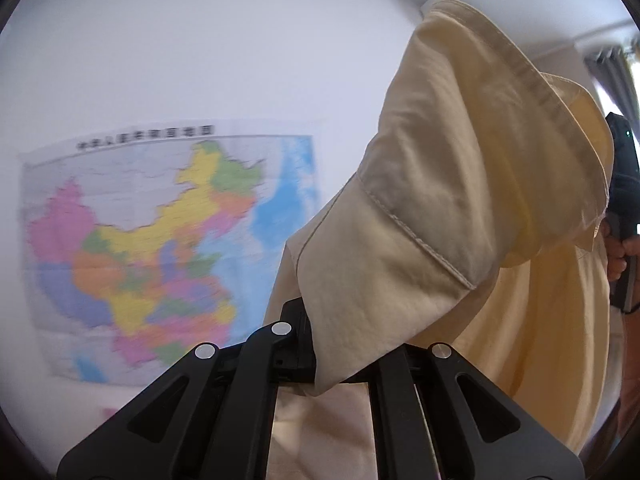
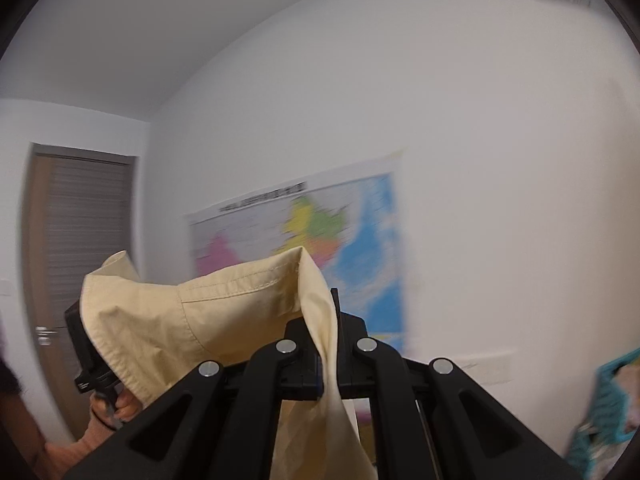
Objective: Fold large clothes
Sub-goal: 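Grasp the cream shirt with the left gripper while the right gripper holds it raised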
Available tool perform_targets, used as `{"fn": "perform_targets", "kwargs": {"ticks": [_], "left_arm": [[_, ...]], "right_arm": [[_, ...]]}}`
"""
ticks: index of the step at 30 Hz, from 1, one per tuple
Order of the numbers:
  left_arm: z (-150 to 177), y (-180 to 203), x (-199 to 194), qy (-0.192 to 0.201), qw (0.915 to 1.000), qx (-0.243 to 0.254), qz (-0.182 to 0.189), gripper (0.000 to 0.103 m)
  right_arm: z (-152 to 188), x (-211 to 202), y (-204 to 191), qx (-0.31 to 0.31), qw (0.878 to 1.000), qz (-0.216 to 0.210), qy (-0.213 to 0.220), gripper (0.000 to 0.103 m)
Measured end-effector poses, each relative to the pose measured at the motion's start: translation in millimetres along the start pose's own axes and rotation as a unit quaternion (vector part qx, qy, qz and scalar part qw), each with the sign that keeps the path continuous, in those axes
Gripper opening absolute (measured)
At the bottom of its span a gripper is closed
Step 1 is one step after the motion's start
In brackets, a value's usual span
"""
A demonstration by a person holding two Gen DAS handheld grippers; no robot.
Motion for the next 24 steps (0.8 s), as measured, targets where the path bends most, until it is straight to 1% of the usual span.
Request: {"fn": "perform_targets", "kwargs": {"ticks": [1, 4, 5, 8, 10, 12, 13, 14, 15, 16, 17, 19, 20, 21, 22, 23, 24], "left_arm": [[-2, -5, -6, -0.009, 0.9999, 0.002, -0.006, 0.004], [4, -18, -41, -0.034, 0.9994, -0.001, -0.010, 0.003], [-6, -20, -69, -0.036, 0.9993, 0.003, -0.006, 0.004], [-13, -16, -110, -0.031, 0.9994, -0.004, 0.016, 0.003], [-18, -14, -123, -0.029, 0.9993, -0.009, 0.023, 0.003], [-20, -14, -132, -0.024, 0.9994, -0.005, 0.024, 0.004], [-13, -2, -163, -0.024, 0.9995, -0.004, 0.021, 0.004], [-10, -5, -154, -0.030, 0.9994, -0.005, 0.019, 0.004], [-5, 0, -163, -0.038, 0.9990, -0.010, 0.019, 0.004], [5, -7, -144, -0.061, 0.9975, -0.028, 0.024, 0.004], [15, -11, -134, -0.082, 0.9953, -0.043, 0.029, 0.004], [44, -25, -95, -0.131, 0.9879, -0.075, 0.035, 0.004], [68, -34, -67, -0.169, 0.9809, -0.092, 0.029, 0.004], [93, -41, -44, -0.202, 0.9736, -0.103, 0.024, 0.004], [116, -47, -23, -0.228, 0.9671, -0.112, 0.019, 0.004], [141, -57, 1, -0.256, 0.9595, -0.118, 0.002, 0.003], [161, -65, 17, -0.275, 0.9536, -0.123, -0.010, 0.003]], "right_arm": [[7, 2, -7, 0.003, 1.000, -0.016, -0.007, 0.002], [18, 4, -29, 0.007, 0.998, -0.054, -0.020, 0.002], [20, 2, -36, 0.006, 0.998, -0.067, -0.020, 0.002], [19, -11, -55, 0.006, 0.994, -0.107, -0.008, 0.002], [17, -19, -62, 0.004, 0.993, -0.120, 0.006, 0.002], [12, -17, -63, 0.000, 0.992, -0.126, 0.014, 0.002], [11, -12, -60, 0.002, 0.992, -0.127, 0.014, 0.002], [14, -1, -52, 0.012, 0.992, -0.127, 0.008, 0.002], [17, 12, -46, 0.022, 0.992, -0.126, 0.000, 0.003], [25, 28, -37, 0.037, 0.992, -0.122, -0.017, 0.003], [39, 56, -20, 0.057, 0.991, -0.111, -0.048, 0.003], [69, 102, 7, 0.086, 0.987, -0.091, -0.097, 0.003], [97, 137, 28, 0.109, 0.981, -0.073, -0.139, 0.003], [116, 158, 41, 0.121, 0.977, -0.060, -0.164, 0.003], [143, 185, 58, 0.140, 0.970, -0.052, -0.193, 0.003], [168, 208, 76, 0.155, 0.964, -0.032, -0.215, 0.003], [184, 223, 86, 0.160, 0.960, -0.016, -0.229, 0.003]]}}
Point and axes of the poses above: each gripper's, at about its wrist camera, not at the fingertips, and x roughly the way its jaws point, y to its right, z to its underside, the point moved 7 cm from there along x, roughly the way its jaws point, and after that the axes turned 3 degrees about x, right-handed, at the moved point
